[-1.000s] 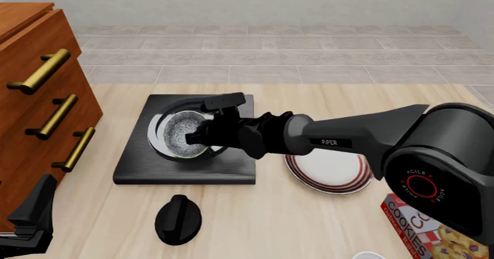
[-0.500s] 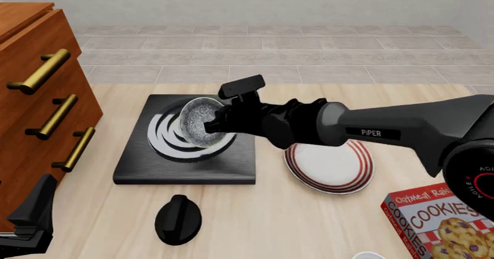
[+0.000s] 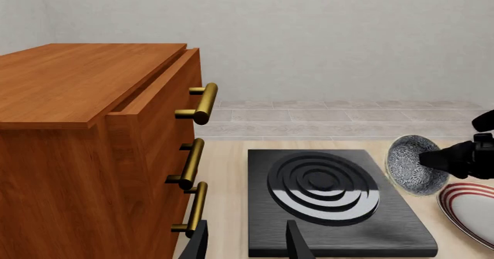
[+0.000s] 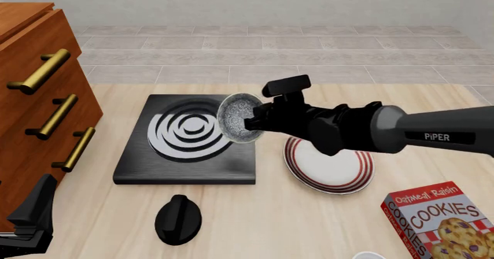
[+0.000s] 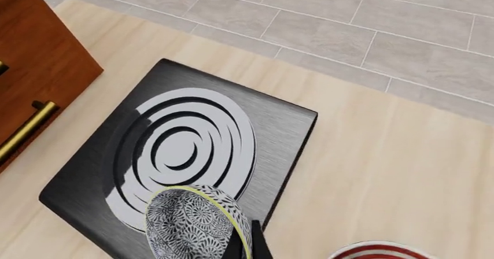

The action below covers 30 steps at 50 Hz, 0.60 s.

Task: Pick the akita bowl on the stove and place it on the plate.

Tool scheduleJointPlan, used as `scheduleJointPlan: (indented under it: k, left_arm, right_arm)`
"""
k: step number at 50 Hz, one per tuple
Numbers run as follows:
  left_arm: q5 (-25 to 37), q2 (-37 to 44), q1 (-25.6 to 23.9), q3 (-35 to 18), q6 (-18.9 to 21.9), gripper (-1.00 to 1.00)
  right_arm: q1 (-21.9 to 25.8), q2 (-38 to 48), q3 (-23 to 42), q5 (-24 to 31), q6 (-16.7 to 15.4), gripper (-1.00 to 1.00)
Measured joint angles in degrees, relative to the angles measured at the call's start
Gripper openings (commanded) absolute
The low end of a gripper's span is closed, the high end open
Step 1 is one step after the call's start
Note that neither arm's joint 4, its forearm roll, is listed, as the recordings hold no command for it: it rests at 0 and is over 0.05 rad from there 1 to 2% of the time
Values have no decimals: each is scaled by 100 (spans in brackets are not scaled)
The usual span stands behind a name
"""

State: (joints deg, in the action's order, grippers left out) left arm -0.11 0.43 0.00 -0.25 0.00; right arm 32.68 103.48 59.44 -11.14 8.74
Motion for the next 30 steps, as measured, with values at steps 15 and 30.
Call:
scheduleJointPlan:
  k: [15,30]
  left_arm:
    - [0,0,0,0,0,100]
    - [0,0,0,0,0,100]
  right_arm:
    - [-479,-458,-741,-279,16,-100]
    - [-949,-877,-1419,-526,61,-100]
